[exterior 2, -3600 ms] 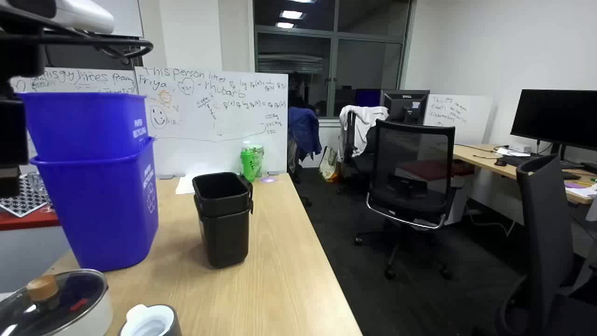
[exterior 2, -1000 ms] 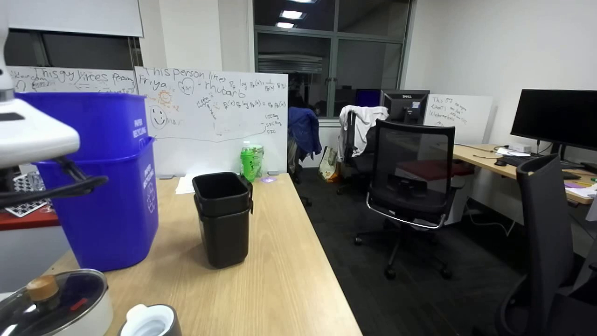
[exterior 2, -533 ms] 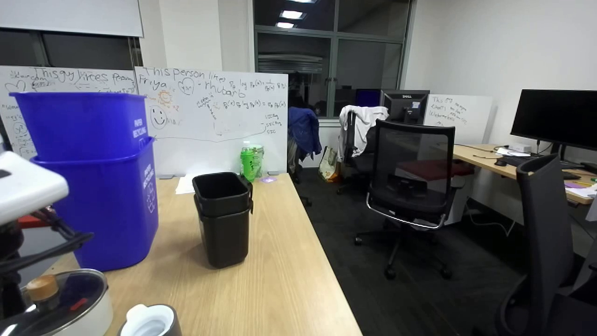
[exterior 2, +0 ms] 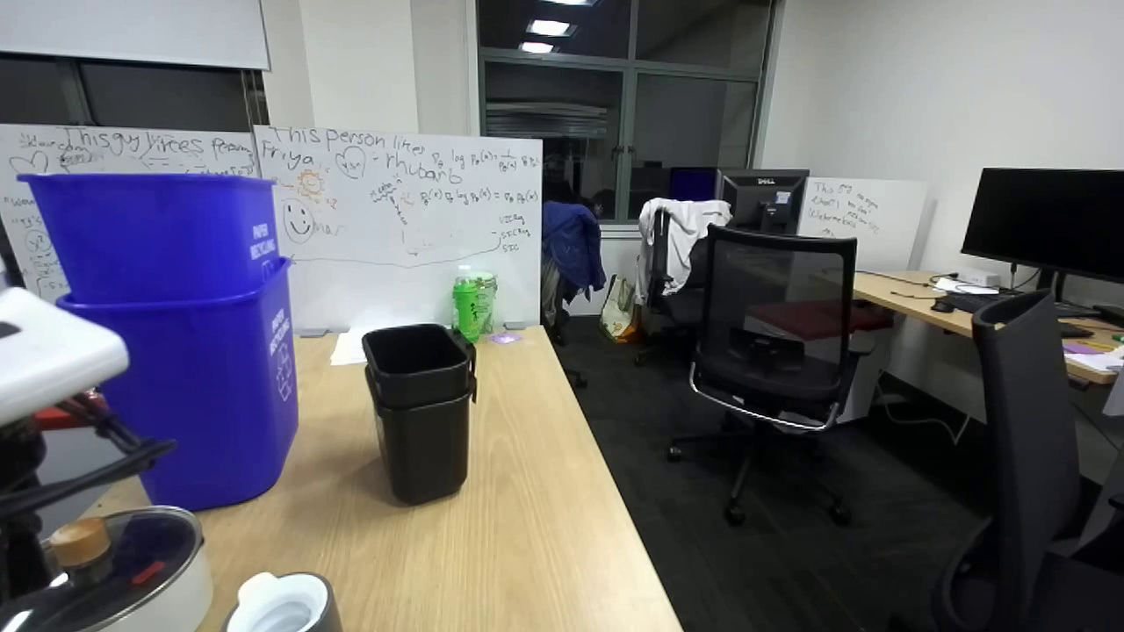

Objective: Remove the white object from the grey vessel

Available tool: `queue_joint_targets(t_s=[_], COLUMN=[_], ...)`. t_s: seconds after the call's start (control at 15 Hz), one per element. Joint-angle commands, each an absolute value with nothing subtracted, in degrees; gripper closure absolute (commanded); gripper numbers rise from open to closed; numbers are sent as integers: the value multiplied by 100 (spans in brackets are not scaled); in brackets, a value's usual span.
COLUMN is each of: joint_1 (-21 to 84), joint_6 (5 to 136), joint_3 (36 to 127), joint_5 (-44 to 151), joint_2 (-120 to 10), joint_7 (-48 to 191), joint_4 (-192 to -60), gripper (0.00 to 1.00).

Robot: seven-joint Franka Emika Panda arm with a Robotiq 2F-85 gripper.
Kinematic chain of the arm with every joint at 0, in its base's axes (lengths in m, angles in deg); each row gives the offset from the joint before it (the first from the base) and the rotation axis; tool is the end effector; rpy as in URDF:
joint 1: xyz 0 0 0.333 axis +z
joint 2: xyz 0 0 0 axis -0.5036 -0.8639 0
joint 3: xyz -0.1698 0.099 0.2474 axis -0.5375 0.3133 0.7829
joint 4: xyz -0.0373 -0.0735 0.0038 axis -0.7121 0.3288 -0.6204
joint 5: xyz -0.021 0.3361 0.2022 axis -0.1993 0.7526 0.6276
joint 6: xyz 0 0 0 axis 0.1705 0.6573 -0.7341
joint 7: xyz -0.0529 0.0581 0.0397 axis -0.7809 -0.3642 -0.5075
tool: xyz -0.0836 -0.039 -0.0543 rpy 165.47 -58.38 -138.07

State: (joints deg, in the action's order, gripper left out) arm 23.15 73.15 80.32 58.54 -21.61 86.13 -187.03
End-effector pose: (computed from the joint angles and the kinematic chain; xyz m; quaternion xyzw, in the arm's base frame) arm 0.3907 -0.0846 0.3297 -0.9595 0.2806 -0.0024 0.0252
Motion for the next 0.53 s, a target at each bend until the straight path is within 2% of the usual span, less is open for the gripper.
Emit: queue_joint_targets(t_s=[0.0,0.47], joint_1=[2242,2510], joint_6=[7414,8914], joint_3=[8110,7964], joint_5=[5821,5939], joint_2=[-2178,-2502], joint_7=[8489,6963], joint_4=[-18729,-19096], gripper=[0,0])
